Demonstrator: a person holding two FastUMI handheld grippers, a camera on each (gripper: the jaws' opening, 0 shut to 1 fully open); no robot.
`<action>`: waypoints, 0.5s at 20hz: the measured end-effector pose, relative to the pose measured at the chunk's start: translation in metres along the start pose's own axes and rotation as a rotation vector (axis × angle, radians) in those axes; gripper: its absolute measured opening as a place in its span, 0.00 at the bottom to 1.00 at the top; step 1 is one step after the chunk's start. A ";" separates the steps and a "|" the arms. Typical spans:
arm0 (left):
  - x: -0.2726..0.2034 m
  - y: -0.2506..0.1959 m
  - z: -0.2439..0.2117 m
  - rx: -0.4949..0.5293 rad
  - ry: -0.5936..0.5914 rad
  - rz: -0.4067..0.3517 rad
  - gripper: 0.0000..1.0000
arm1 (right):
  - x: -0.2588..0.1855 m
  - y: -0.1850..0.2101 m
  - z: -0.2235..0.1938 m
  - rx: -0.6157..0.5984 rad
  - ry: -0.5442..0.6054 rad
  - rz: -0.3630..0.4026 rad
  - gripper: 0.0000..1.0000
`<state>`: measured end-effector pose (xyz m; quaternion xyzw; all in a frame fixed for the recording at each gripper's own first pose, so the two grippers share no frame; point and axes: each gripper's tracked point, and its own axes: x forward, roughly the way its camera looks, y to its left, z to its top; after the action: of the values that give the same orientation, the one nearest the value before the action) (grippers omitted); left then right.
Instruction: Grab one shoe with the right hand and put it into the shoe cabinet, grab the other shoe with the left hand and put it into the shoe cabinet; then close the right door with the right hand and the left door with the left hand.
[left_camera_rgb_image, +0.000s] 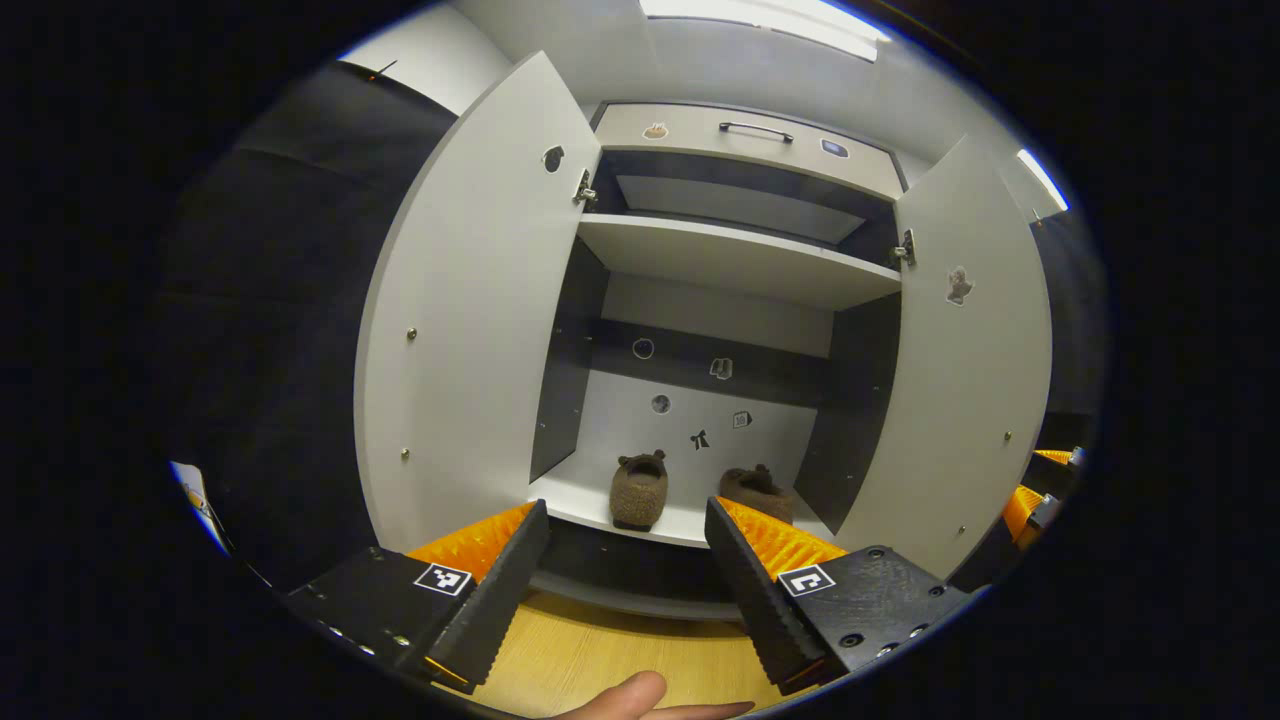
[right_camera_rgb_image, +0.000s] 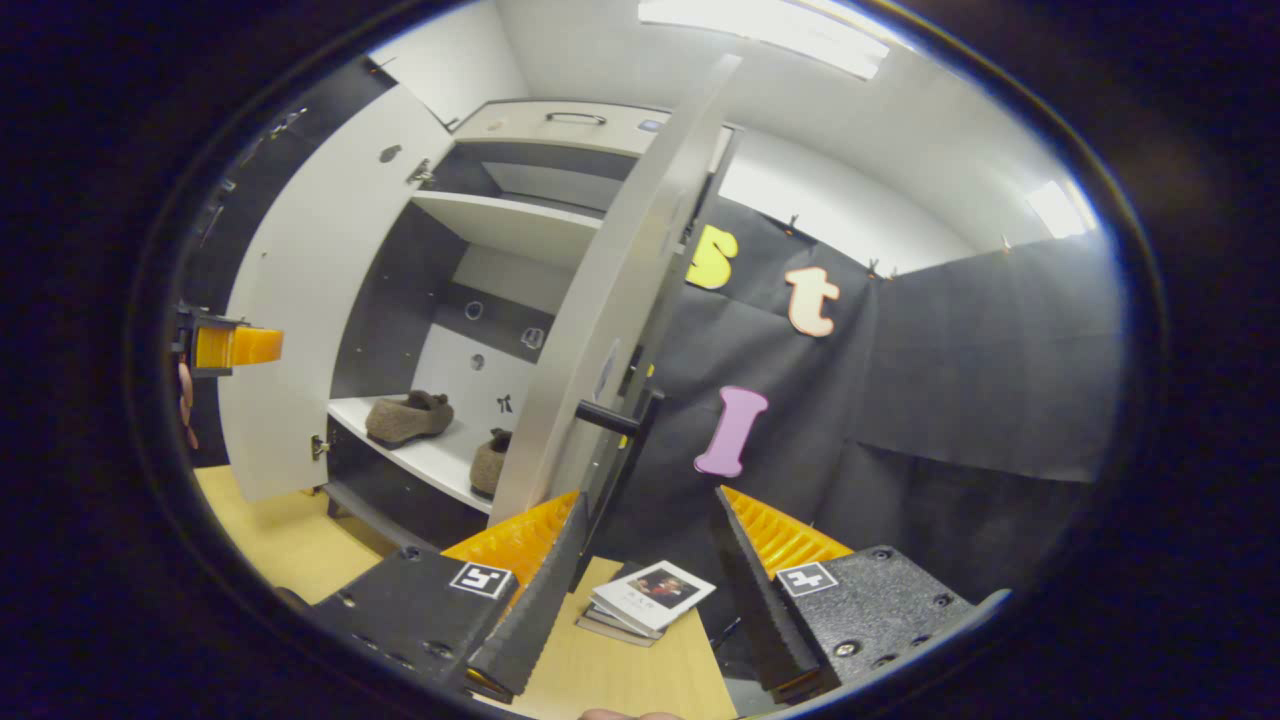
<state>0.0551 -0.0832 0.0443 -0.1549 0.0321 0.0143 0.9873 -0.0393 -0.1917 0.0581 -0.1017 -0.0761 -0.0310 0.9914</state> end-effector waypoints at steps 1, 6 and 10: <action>0.001 0.000 -0.005 -0.005 0.017 0.011 0.95 | 0.003 0.010 0.001 0.038 0.014 0.039 0.80; 0.005 0.019 -0.001 0.050 0.022 0.026 0.95 | 0.025 0.033 0.006 0.188 0.043 0.042 0.80; 0.009 0.048 0.003 0.054 0.013 0.043 0.95 | 0.031 0.050 0.016 0.268 0.034 0.046 0.79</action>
<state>0.0621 -0.0366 0.0318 -0.1276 0.0420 0.0337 0.9904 -0.0068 -0.1409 0.0688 0.0303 -0.0605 0.0006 0.9977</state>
